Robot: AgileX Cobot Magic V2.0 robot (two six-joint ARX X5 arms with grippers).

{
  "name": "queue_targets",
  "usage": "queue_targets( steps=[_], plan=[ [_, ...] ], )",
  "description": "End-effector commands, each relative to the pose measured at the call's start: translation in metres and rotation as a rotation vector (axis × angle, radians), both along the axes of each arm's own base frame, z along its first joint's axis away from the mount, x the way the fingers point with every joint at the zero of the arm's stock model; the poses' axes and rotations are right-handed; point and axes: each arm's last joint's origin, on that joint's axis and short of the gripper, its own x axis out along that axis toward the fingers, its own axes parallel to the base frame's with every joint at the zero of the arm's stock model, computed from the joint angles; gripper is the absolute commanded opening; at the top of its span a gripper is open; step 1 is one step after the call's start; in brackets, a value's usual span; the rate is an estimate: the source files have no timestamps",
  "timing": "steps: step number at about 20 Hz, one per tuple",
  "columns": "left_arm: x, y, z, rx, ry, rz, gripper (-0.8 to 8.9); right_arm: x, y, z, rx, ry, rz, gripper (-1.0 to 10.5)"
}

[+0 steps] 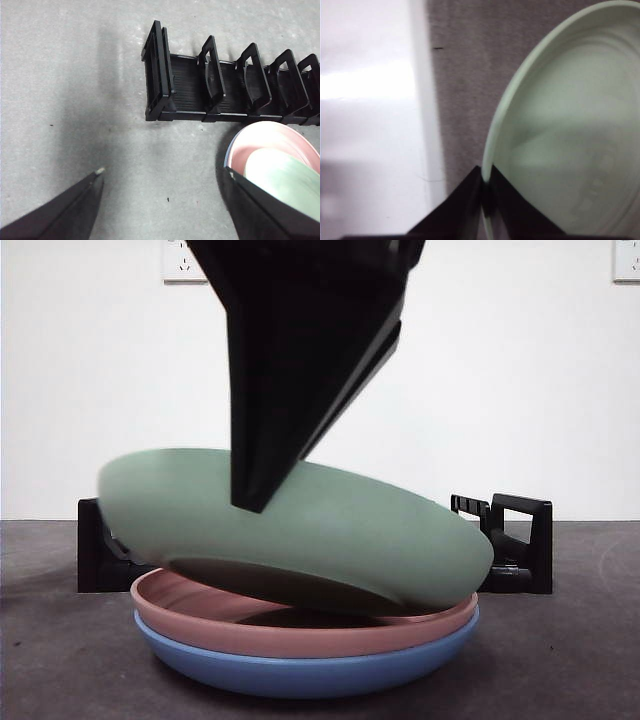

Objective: Place the plate

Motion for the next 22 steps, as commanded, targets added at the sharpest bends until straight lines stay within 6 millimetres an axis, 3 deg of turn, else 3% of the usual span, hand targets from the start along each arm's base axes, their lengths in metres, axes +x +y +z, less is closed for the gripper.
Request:
queue_targets(
  steps=[1, 10, 14, 17, 19, 22],
  plan=[
    [0.001, 0.000, 0.003, 0.001, -0.011, 0.002, 3.76, 0.002, 0.009, -0.003, 0.002, 0.008, 0.022, 0.1],
    [0.001, 0.000, 0.003, 0.001, -0.011, 0.002, 3.76, 0.008, 0.015, -0.012, 0.016, 0.046, 0.025, 0.2],
    [0.001, 0.000, 0.003, 0.001, -0.011, 0.002, 3.76, 0.008, 0.015, -0.012, 0.018, 0.053, 0.008, 1.8],
    [0.001, 0.000, 0.003, 0.001, -0.011, 0.002, 3.76, 0.009, 0.015, -0.008, 0.034, 0.055, -0.018, 2.2],
    [0.001, 0.000, 0.003, 0.001, -0.011, 0.002, 3.76, 0.016, 0.012, 0.005, 0.111, 0.006, -0.043, 2.2],
    [0.001, 0.000, 0.003, 0.001, -0.011, 0.002, 3.76, 0.050, 0.001, 0.026, 0.295, -0.164, -0.184, 2.2]
  ],
)
